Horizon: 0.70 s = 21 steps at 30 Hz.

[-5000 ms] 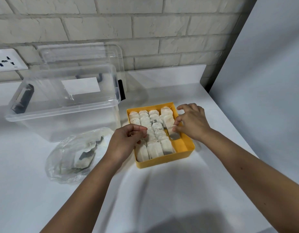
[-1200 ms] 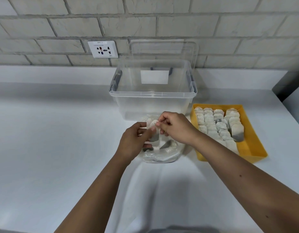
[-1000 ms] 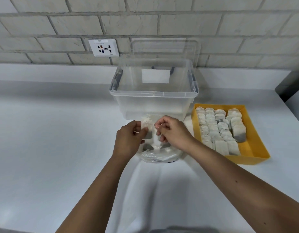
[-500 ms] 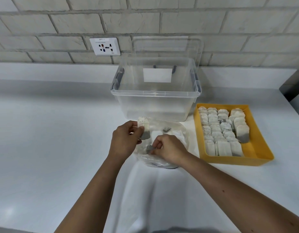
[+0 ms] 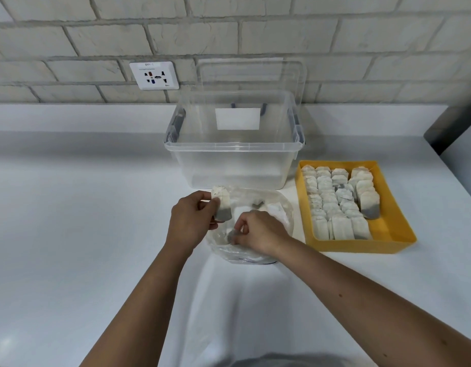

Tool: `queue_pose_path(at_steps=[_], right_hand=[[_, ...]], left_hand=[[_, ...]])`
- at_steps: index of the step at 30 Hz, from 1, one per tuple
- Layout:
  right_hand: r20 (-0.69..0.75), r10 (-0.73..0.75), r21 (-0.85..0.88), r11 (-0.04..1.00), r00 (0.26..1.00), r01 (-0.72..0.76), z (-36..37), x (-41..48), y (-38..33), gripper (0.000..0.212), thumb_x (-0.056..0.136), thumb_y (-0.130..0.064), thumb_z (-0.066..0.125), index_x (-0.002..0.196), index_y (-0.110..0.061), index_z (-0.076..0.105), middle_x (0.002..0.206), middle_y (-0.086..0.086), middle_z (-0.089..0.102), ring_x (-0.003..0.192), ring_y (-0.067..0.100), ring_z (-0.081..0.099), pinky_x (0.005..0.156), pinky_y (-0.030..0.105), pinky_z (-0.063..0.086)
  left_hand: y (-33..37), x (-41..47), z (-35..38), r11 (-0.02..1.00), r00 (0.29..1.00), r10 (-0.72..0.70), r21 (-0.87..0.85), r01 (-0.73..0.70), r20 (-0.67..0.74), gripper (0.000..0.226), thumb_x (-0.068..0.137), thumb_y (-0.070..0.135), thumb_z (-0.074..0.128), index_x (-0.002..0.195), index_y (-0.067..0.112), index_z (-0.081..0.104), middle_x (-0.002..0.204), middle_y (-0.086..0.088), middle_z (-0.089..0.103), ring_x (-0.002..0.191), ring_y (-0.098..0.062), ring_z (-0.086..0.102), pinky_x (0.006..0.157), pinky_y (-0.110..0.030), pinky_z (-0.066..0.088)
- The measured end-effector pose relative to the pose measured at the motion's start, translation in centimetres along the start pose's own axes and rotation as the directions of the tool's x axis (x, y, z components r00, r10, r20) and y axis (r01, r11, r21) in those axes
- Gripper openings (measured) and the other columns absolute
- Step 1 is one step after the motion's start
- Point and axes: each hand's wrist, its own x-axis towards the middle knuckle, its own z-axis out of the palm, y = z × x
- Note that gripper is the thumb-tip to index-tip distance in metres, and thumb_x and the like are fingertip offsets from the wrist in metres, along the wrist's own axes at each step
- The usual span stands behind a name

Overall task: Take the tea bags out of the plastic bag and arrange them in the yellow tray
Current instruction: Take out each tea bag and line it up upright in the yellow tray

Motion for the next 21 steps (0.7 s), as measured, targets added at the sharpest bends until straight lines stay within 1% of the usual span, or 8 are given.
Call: queue_pose_path(at_steps=[4, 7, 9, 11, 13, 16, 19, 21], right_hand=[[-0.093, 0.004, 0.036, 0.999, 0.996, 0.000, -0.5, -0.1, 0.5, 0.014, 0.080, -0.033, 0.077, 0.079, -0.023, 0.067, 0.087, -0.001, 0.070, 0.084, 0.015, 0.063, 0.074, 0.028, 0.049], [-0.313, 0.028, 0.202, 0.979, 0.949, 0.038, -2.0, -0.7, 1.3, 0.018, 0.076, -0.024, 0.081, 0.077, -0.018, 0.064, 0.082, -0.003, 0.064, 0.070, 0.008, 0.060, 0.066, 0.021, 0.048], [-0.347, 0.060, 0.390, 0.917, 0.936, 0.086, -2.9, -1.7, 1.3, 0.021, 0.075, -0.020, 0.082, 0.078, -0.013, 0.063, 0.077, 0.002, 0.065, 0.055, 0.006, 0.062, 0.051, 0.015, 0.046], [-0.329, 0.086, 0.564, 0.817, 0.940, 0.123, -3.6, -2.7, 1.1, 0.026, 0.074, -0.017, 0.084, 0.080, -0.012, 0.059, 0.071, 0.009, 0.067, 0.050, 0.016, 0.066, 0.046, 0.018, 0.048], [-0.356, 0.082, 0.614, 0.771, 0.931, 0.167, -4.1, -3.2, 0.9, 0.030, 0.073, -0.015, 0.085, 0.088, -0.014, 0.059, 0.072, 0.007, 0.065, 0.052, 0.022, 0.067, 0.049, 0.027, 0.054], [-0.502, 0.028, 0.465, 0.851, 0.864, 0.243, -4.3, -2.8, 0.8, 0.030, 0.076, -0.013, 0.082, 0.100, -0.017, 0.065, 0.070, -0.002, 0.059, 0.052, 0.016, 0.064, 0.056, 0.029, 0.055], [-0.710, -0.078, 0.231, 0.913, 0.700, 0.335, -4.4, -2.2, 0.6, 0.017, 0.075, -0.008, 0.080, 0.087, -0.013, 0.069, 0.074, -0.006, 0.056, 0.057, 0.008, 0.056, 0.061, 0.023, 0.053], [-0.738, -0.156, 0.134, 0.920, 0.657, 0.369, -4.2, -2.0, 0.4, 0.014, 0.075, -0.006, 0.079, 0.084, -0.012, 0.070, 0.079, -0.004, 0.057, 0.059, 0.005, 0.054, 0.062, 0.016, 0.049]], left_hand=[[-0.4, 0.2, -0.4, 0.999, 1.000, 0.012, 0.051, -0.012, 0.005, 0.014, 0.093, 0.024, 0.062, 0.101, 0.015, 0.071, 0.077, -0.001, 0.076, 0.068, -0.023, 0.075, 0.079, -0.044, 0.061], [-0.5, 0.3, -0.8, 1.000, 1.000, -0.002, 0.027, 0.001, 0.013, 0.015, 0.094, 0.021, 0.062, 0.104, 0.012, 0.070, 0.081, -0.004, 0.076, 0.068, -0.022, 0.075, 0.078, -0.042, 0.061], [-0.3, 0.3, -0.8, 1.000, 0.999, -0.023, -0.017, 0.024, 0.024, 0.016, 0.095, 0.018, 0.061, 0.105, 0.008, 0.069, 0.085, -0.009, 0.076, 0.069, -0.022, 0.075, 0.072, -0.037, 0.062], [0.1, 0.0, -0.6, 0.996, 0.997, -0.054, -0.064, 0.057, 0.046, 0.013, 0.095, 0.016, 0.061, 0.101, 0.007, 0.069, 0.087, -0.013, 0.075, 0.069, -0.024, 0.075, 0.068, -0.036, 0.062], [0.6, -0.2, -0.3, 0.990, 0.992, -0.094, -0.101, 0.103, 0.088, 0.013, 0.096, 0.015, 0.061, 0.096, 0.005, 0.069, 0.089, -0.016, 0.075, 0.069, -0.027, 0.076, 0.067, -0.036, 0.062], [1.0, -0.6, 0.4, 0.976, 0.976, -0.148, -0.137, 0.170, 0.161, 0.018, 0.096, 0.014, 0.059, 0.097, -0.002, 0.068, 0.093, -0.019, 0.075, 0.073, -0.031, 0.076, 0.064, -0.034, 0.062], [1.2, -0.8, 0.9, 0.965, 0.965, -0.188, -0.149, 0.216, 0.182, 0.020, 0.096, 0.013, 0.060, 0.100, -0.004, 0.068, 0.095, -0.021, 0.075, 0.074, -0.031, 0.076, 0.058, -0.031, 0.060], [1.3, -0.9, 1.2, 0.961, 0.961, -0.198, -0.155, 0.229, 0.191, 0.020, 0.096, 0.013, 0.060, 0.101, -0.005, 0.068, 0.094, -0.021, 0.075, 0.074, -0.031, 0.076, 0.057, -0.031, 0.060]])
